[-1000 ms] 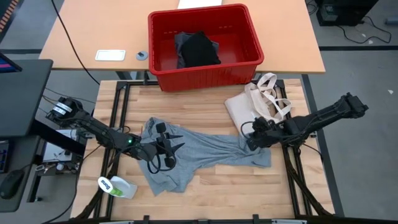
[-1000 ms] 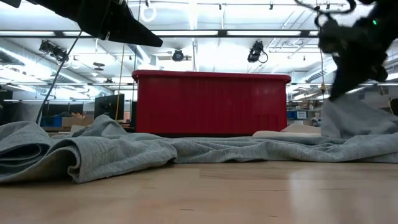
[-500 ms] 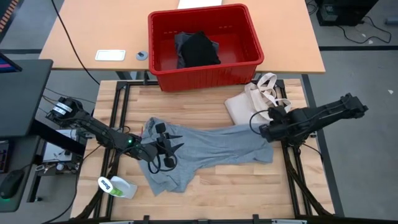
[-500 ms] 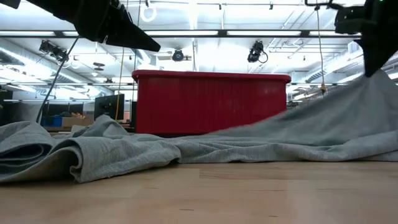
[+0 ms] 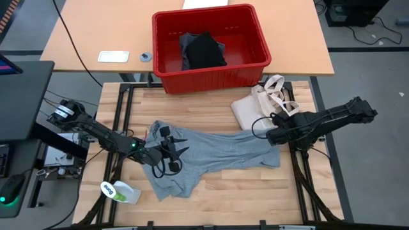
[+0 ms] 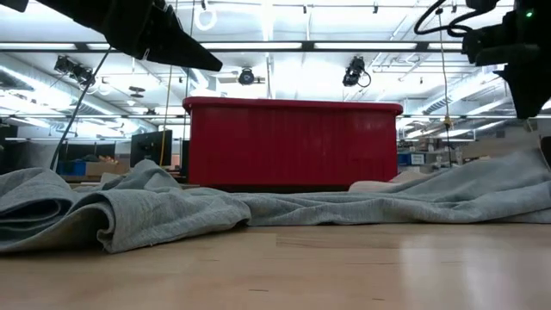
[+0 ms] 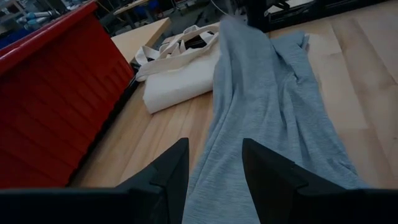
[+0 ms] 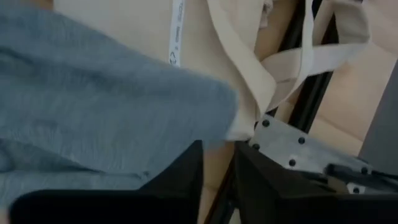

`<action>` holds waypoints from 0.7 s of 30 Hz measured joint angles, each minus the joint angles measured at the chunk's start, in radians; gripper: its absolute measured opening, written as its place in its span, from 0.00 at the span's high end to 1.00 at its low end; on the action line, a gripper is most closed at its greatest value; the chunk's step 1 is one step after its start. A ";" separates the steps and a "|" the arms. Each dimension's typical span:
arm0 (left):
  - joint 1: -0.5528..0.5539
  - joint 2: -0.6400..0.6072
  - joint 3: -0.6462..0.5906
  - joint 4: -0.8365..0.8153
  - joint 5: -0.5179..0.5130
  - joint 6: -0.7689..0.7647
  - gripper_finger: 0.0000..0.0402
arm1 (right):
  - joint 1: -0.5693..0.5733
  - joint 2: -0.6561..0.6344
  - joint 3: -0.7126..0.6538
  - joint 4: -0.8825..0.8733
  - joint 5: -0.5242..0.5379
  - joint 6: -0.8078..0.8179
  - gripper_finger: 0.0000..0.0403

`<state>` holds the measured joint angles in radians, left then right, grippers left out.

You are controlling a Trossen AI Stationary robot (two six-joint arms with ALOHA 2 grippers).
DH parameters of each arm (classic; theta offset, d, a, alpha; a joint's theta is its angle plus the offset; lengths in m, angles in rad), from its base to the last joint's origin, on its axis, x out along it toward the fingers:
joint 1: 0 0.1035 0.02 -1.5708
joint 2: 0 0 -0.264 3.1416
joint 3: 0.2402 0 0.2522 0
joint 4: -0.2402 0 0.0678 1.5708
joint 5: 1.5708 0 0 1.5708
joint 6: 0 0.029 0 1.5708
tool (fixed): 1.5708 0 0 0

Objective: Fold Laundry from Bin
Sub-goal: Fold the gray shirt

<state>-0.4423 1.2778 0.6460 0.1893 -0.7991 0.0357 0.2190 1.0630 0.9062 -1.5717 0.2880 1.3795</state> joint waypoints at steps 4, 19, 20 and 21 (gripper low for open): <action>0.000 0.000 0.000 -0.006 0.000 0.000 0.62 | -0.028 -0.002 0.019 0.000 -0.030 -0.013 0.60; 0.000 0.000 0.000 -0.014 0.000 -0.026 0.62 | 0.153 0.025 -0.098 0.796 0.100 -0.367 0.54; 0.000 0.000 0.000 -0.013 0.000 -0.026 0.62 | 0.168 0.038 -0.114 0.844 0.073 -0.382 0.55; 0.000 0.000 0.000 -0.013 0.000 -0.026 0.62 | 0.185 0.053 -0.124 0.864 0.049 -0.383 0.55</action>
<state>-0.4423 1.2778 0.6460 0.1761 -0.7991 0.0097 0.4042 1.1162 0.7825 -0.7081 0.3366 0.9968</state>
